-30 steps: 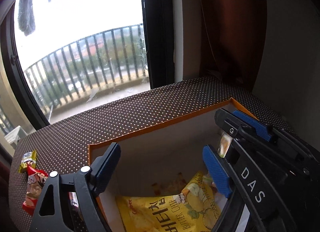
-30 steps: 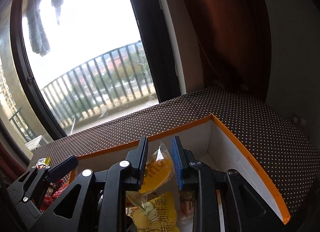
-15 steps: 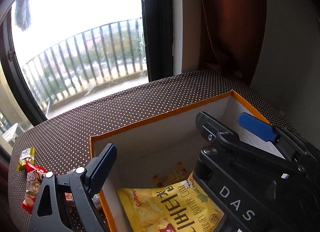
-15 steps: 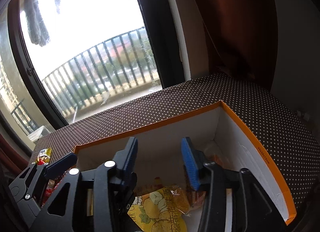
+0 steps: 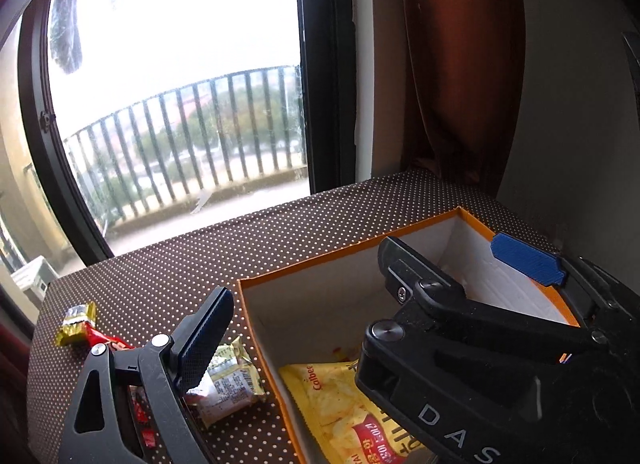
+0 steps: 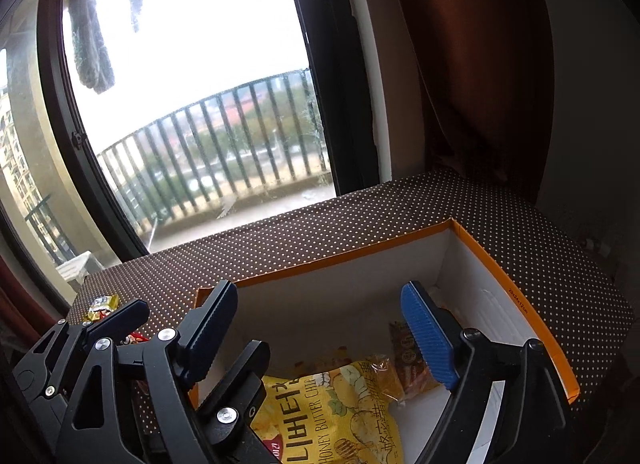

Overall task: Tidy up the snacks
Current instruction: 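Open the left tool into the box while the right tool releases the cake packet, then move both open tools back from the box toward the red snack bags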

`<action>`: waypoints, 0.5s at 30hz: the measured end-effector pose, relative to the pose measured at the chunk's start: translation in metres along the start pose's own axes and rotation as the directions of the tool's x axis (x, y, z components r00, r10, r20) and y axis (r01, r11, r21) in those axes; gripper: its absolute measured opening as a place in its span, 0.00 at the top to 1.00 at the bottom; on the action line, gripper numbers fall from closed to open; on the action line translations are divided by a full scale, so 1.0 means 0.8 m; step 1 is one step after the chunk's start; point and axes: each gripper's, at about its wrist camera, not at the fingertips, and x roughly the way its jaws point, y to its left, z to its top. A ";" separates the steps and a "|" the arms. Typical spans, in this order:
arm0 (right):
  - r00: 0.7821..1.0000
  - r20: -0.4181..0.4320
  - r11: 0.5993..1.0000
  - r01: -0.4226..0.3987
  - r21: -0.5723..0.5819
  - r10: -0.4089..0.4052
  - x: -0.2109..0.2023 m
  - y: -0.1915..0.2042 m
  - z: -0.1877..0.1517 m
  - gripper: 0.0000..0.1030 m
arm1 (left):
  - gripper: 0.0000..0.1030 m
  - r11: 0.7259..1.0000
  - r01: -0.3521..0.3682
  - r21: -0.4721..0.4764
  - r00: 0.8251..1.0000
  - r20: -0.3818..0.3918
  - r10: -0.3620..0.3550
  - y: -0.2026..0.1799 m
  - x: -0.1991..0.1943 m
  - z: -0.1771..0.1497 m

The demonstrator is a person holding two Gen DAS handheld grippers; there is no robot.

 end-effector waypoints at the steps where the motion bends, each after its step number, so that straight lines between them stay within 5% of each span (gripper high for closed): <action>1: 1.000 0.009 1.000 -0.001 -0.006 0.001 -0.006 0.004 0.002 0.15 | 0.10 1.000 -0.001 -0.005 1.000 0.008 0.001 0.003 -0.005 0.000; 15: 0.999 0.027 0.993 -0.043 -0.111 0.046 -0.038 0.072 -0.013 0.14 | 0.10 0.992 -0.028 -0.120 0.999 0.030 0.032 0.060 -0.058 -0.039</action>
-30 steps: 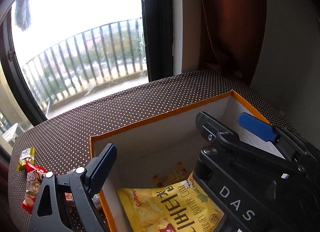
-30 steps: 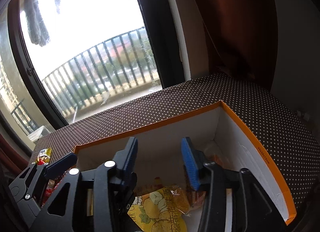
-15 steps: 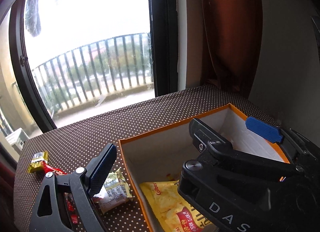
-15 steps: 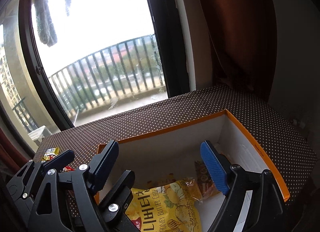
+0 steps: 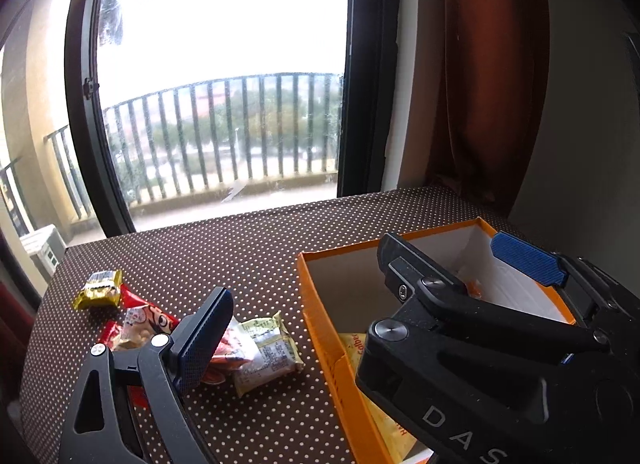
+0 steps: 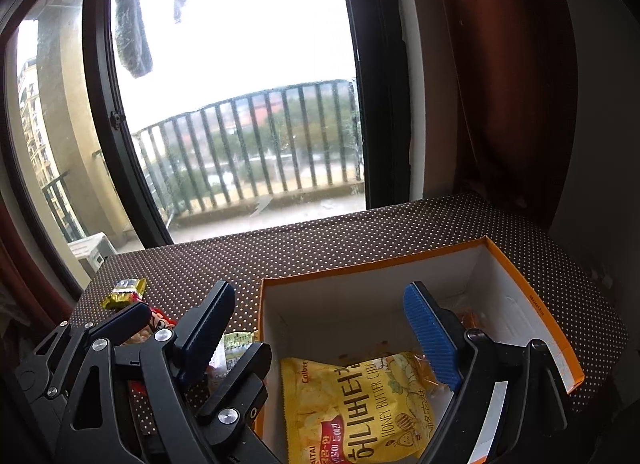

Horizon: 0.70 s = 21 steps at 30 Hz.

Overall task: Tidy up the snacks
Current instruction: 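Move both open tools back from the box toward the red snack bags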

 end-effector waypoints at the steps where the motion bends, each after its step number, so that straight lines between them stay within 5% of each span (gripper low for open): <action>1: 1.000 0.000 1.000 -0.004 -0.005 0.004 -0.002 0.005 -0.003 0.14 | 0.10 1.000 -0.003 -0.004 1.000 0.004 0.003 0.003 -0.002 -0.003; 21: 0.997 0.002 0.992 -0.076 -0.098 0.076 -0.021 0.077 -0.080 0.13 | 0.09 0.994 -0.091 -0.068 0.994 0.053 0.094 0.065 -0.046 -0.101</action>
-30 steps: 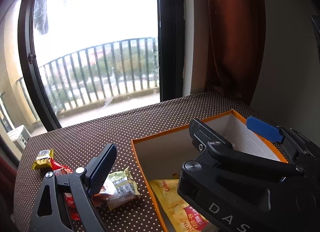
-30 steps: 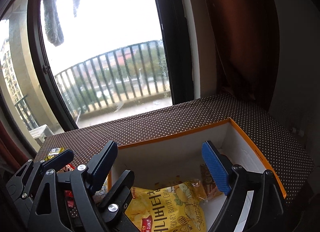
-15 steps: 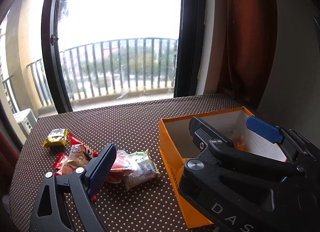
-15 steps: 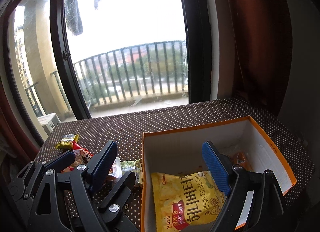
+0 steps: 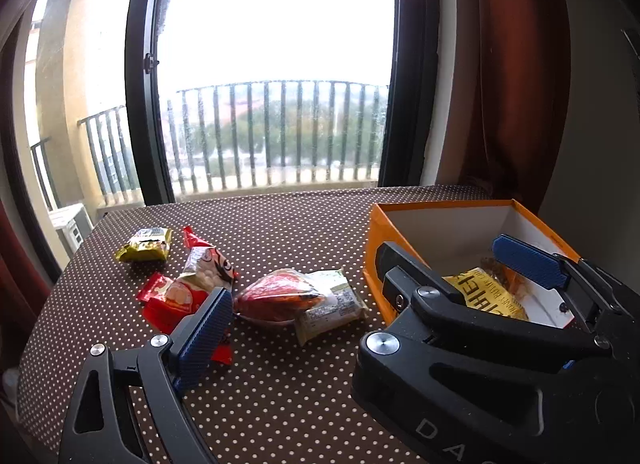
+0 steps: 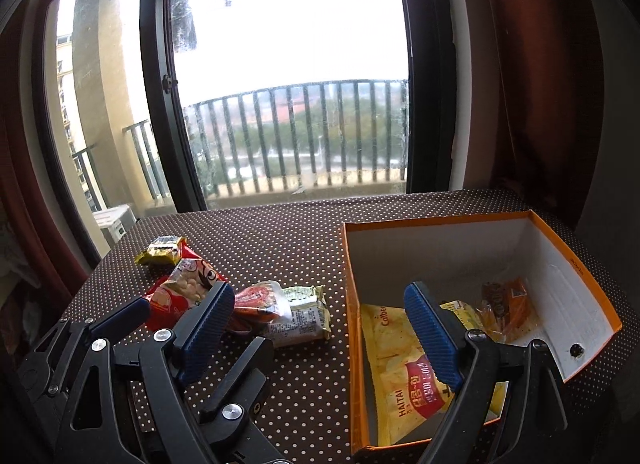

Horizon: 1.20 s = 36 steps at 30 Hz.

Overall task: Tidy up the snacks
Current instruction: 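Move both open tools back from the box toward the red snack bags, then grasp the large red bun bag with the left tool while the right tool grasps the red pastry bag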

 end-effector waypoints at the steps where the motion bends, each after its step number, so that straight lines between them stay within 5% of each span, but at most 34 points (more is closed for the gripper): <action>1: 1.000 -0.001 1.000 -0.004 -0.003 0.004 0.001 0.005 -0.004 0.13 | 0.09 1.000 -0.008 0.001 1.000 0.003 0.008 0.003 -0.002 -0.003; 19: 0.996 -0.023 0.995 -0.085 -0.045 0.084 0.033 0.066 -0.038 0.13 | 0.09 0.996 -0.081 -0.030 0.997 -0.001 0.081 0.062 0.002 -0.043; 36: 0.991 -0.080 0.995 -0.104 -0.005 0.103 0.106 0.088 -0.025 0.13 | 0.08 0.983 -0.173 0.056 0.984 -0.031 0.175 0.101 0.063 -0.015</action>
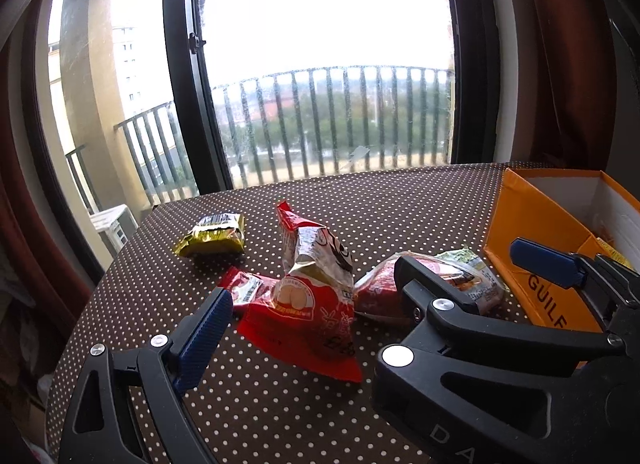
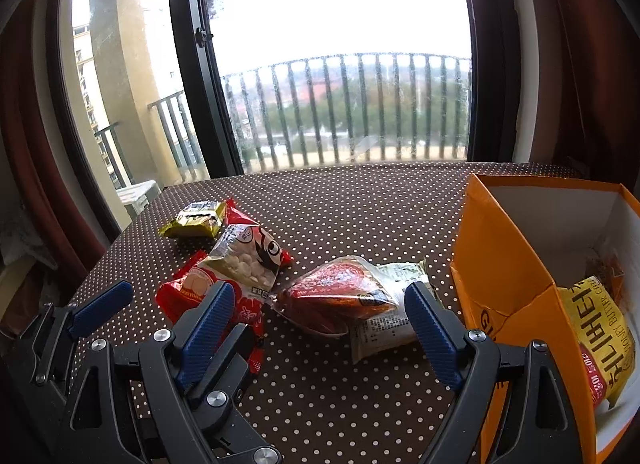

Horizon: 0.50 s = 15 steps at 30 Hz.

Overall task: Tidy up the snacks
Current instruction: 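Grasp the large red bun bag with the left tool while the right tool grasps the red pastry bag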

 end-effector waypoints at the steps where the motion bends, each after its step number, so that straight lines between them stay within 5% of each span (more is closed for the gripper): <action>1: 1.000 -0.004 1.000 0.000 0.006 0.000 0.004 -0.001 0.003 0.13 | 0.08 1.000 0.001 0.006 1.000 -0.005 -0.001 0.001 0.005 0.004; 15: 0.998 -0.020 0.996 0.068 0.056 -0.067 0.056 -0.015 0.020 0.13 | 0.09 1.000 -0.030 0.010 0.996 -0.083 0.031 0.006 0.072 0.021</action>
